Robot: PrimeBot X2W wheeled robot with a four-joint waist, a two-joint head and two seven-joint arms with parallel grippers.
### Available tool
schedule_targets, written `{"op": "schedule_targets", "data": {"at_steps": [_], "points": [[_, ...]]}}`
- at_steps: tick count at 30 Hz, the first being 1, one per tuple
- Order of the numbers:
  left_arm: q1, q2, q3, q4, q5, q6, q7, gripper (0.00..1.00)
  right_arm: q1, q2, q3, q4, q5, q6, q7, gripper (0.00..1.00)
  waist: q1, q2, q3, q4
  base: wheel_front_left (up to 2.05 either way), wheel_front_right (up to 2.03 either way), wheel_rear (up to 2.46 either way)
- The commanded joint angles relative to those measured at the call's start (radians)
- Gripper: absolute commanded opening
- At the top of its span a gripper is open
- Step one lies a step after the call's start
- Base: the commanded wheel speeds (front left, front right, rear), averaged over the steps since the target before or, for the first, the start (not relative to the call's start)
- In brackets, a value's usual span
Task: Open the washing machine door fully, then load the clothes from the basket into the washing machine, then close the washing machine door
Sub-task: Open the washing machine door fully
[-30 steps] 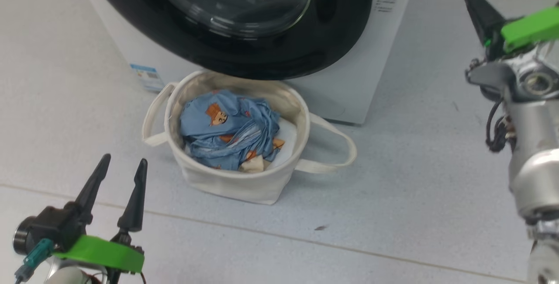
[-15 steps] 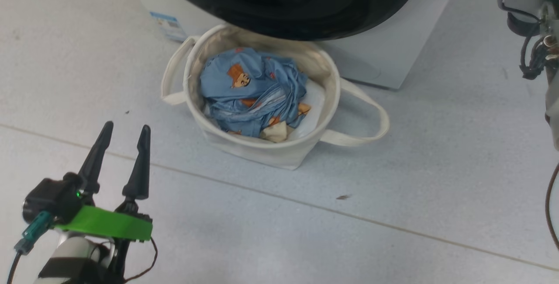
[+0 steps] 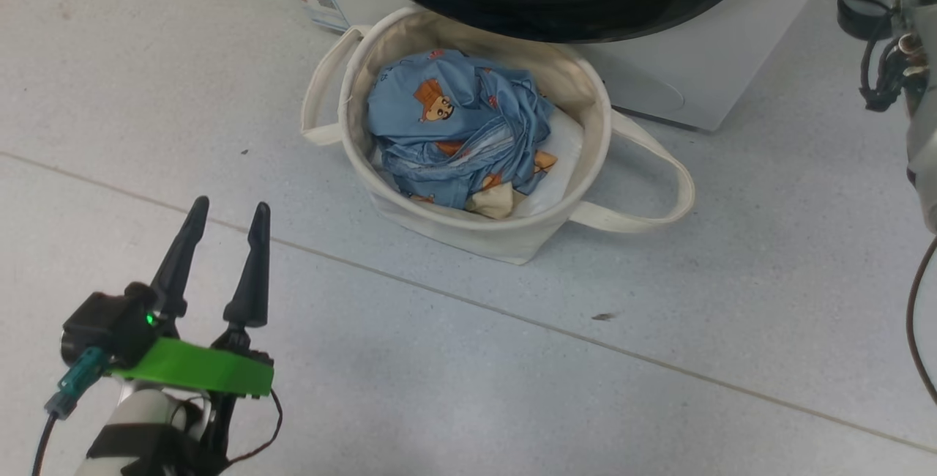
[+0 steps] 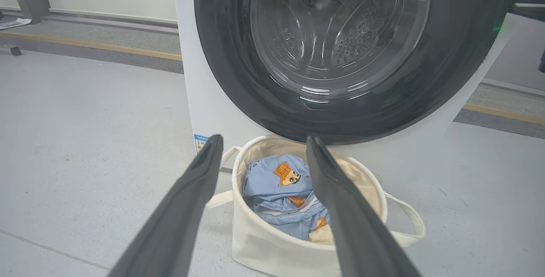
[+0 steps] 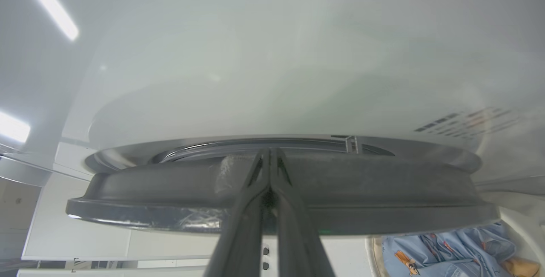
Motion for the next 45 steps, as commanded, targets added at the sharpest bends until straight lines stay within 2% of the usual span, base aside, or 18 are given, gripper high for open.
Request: {"op": "schedule_targets", "data": {"at_steps": [1, 11, 26, 30, 32, 45], "points": [[-0.036, 0.027, 0.046, -0.020, 0.011, -0.004, -0.013, 1.00, -0.055, 0.026, 0.008, -0.026, -0.005, 0.001, -0.001, 0.00, -0.0001, 0.0000, 0.001, 0.004, 0.00, 0.00, 0.00], [-0.018, 0.020, 0.041, -0.003, 0.016, -0.005, -0.013, 1.00, 0.018, 0.067, 0.060, -0.041, -0.013, 0.001, 0.107, 0.00, -0.0001, 0.0000, -0.045, -0.001, 0.00, 0.00, 0.00], [0.032, 0.029, 0.038, 0.011, 0.035, -0.006, -0.013, 1.00, 0.257, 0.125, 0.186, -0.205, 0.051, 0.001, 0.261, 0.00, -0.0001, 0.0000, -0.155, -0.043, 0.00, 0.00, 0.00], [0.046, 0.028, 0.040, 0.018, 0.043, -0.006, -0.013, 1.00, 0.327, 0.126, 0.268, -0.265, 0.126, 0.001, 0.283, 0.00, -0.0001, 0.0000, -0.185, -0.052, 0.00, 0.00, 0.00], [0.059, 0.026, 0.041, 0.022, 0.048, -0.006, -0.013, 1.00, 0.377, 0.126, 0.340, -0.307, 0.182, 0.001, 0.282, 0.00, -0.0001, 0.0000, -0.207, -0.060, 0.00, 0.00, 0.00], [0.093, 0.031, 0.037, 0.023, 0.057, 0.009, -0.012, 1.00, 0.515, 0.126, 0.598, -0.435, 0.376, 0.001, 0.228, 0.00, -0.0001, 0.0000, -0.266, -0.075, 0.00, 0.00, 0.00]]}}
